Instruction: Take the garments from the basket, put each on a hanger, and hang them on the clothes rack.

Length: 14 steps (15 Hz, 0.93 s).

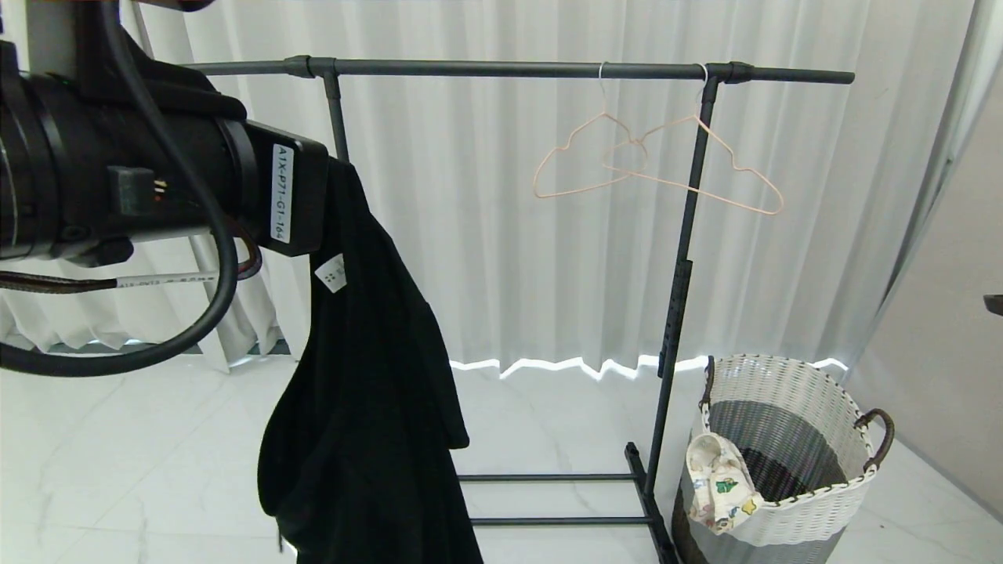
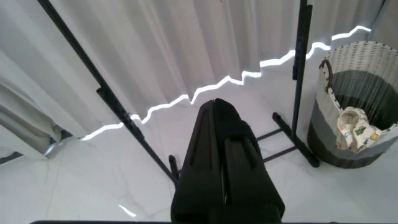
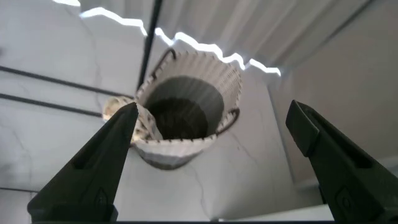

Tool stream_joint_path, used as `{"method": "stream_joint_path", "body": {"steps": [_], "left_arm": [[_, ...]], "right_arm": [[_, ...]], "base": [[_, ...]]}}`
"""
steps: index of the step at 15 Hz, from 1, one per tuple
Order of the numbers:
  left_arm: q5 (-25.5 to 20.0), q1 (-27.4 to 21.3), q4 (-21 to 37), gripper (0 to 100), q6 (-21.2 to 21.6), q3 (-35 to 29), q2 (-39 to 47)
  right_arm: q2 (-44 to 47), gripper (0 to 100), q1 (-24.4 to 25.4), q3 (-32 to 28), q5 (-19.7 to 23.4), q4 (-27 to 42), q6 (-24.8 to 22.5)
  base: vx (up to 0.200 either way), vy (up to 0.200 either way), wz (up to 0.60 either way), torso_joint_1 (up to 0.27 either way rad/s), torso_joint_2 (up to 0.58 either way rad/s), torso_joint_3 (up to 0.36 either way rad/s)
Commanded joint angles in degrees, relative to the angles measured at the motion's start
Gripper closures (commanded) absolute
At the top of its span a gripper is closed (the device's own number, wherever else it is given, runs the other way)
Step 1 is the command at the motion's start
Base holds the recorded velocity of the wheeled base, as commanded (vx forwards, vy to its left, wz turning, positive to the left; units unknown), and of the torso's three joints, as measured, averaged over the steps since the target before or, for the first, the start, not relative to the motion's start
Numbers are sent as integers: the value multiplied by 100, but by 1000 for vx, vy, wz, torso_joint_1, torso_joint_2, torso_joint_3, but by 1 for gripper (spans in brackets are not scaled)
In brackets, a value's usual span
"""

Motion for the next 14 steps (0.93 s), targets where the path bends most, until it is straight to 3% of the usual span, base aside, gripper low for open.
{"method": "stream_joint_path", "body": {"steps": [1, 3, 9, 12, 14], "left_arm": [[-1, 10, 2, 100, -1, 8, -42], [-1, 45, 2, 100, -1, 16, -68], [149, 107, 2, 100, 201, 438, -297], [210, 230, 2, 100, 210, 553, -341], [210, 300, 2, 100, 210, 553, -341]], "right_arm": [[132, 0, -158, 33, -51, -13, -16], [114, 0, -158, 94, -218, -13, -192], [88, 0, -123, 112, -165, -13, -130], [88, 0, -123, 103, -95, -21, -130], [88, 0, -123, 103, -86, -21, -130]], "base": [[0, 0, 0, 0, 0, 0], [0, 0, 0, 0, 0, 0], [0, 0, 0, 9, -14, -6], [0, 0, 0, 157, -120, -181], [0, 0, 0, 232, -566, -234]]}}
